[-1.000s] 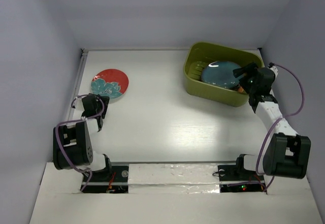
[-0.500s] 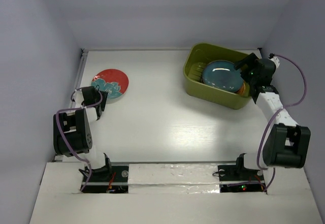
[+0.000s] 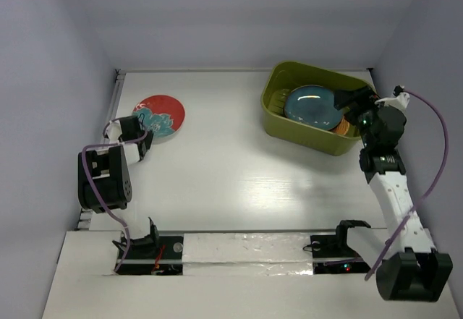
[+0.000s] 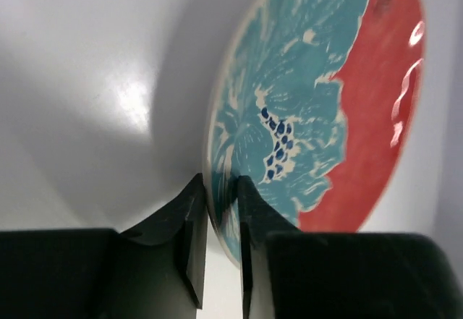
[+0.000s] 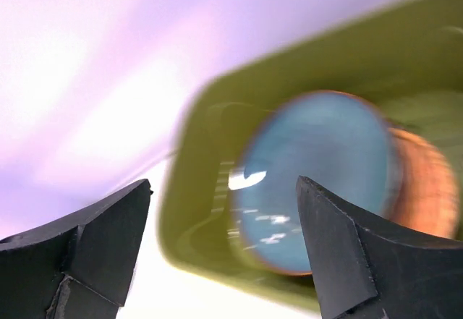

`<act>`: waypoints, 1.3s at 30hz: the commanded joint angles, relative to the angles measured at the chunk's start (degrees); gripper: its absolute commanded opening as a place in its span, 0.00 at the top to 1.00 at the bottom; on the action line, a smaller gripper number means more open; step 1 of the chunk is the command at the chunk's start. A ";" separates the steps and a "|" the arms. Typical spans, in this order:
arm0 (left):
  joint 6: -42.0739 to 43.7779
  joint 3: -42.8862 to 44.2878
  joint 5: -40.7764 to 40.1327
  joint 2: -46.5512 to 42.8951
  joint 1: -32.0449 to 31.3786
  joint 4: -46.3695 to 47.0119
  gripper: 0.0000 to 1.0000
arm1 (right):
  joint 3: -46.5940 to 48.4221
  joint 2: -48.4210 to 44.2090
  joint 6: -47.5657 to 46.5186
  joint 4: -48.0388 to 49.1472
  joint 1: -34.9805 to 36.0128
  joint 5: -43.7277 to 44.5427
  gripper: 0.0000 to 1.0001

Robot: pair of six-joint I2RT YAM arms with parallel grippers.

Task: Place the plates into the plastic bin on the countertop

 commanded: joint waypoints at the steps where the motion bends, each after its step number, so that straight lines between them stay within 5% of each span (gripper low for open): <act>1: 1.58 3.01 0.90 1.23 -0.25 0.44 0.94 | -3.29 -6.39 -0.21 3.29 2.42 -3.75 0.14; 3: 1.50 1.79 1.34 0.63 -0.25 2.53 1.00 | -4.61 -9.13 -0.30 2.59 4.09 -4.37 0.19; 5: 0.71 -1.10 1.44 -1.39 -0.25 4.30 1.00 | -7.34 -12.81 0.13 4.51 6.54 -7.60 0.35; 8: -0.69 -5.75 2.31 -4.98 -0.25 8.95 1.00 | -9.88 -14.24 1.10 5.92 12.43 -9.29 0.96; 12: -4.64 -13.67 8.45 -11.06 -1.39 19.83 1.00 | -13.49 -10.74 3.55 12.15 29.62 -6.58 1.00; 14: -5.27 -17.35 10.04 -15.34 -1.92 21.88 1.00 | -15.51 -8.54 6.28 18.11 34.75 -2.91 0.97; 17: -4.04 -21.84 11.54 -22.63 -3.41 23.38 1.00 | -16.05 -1.25 7.43 22.00 43.54 1.50 0.62; 18: -3.78 -22.99 12.59 -24.58 -5.07 23.47 1.00 | -15.44 0.86 7.78 22.79 45.48 3.43 0.40; 21: -1.94 -26.60 15.40 -33.90 -5.96 21.12 1.00 | -14.12 8.51 9.18 25.96 51.46 8.01 0.09; 24: 0.00 -29.50 18.03 -44.62 -7.28 16.20 1.00 | -12.80 15.28 11.03 28.33 52.18 8.90 0.00; 29: 1.15 -31.70 23.22 -60.86 -8.33 7.31 1.00 | -11.74 23.01 12.70 31.76 52.18 9.43 0.00; 39: -2.45 -30.04 35.43 -72.94 -8.86 0.45 1.00 | -8.75 33.13 14.99 37.28 52.18 6.01 0.00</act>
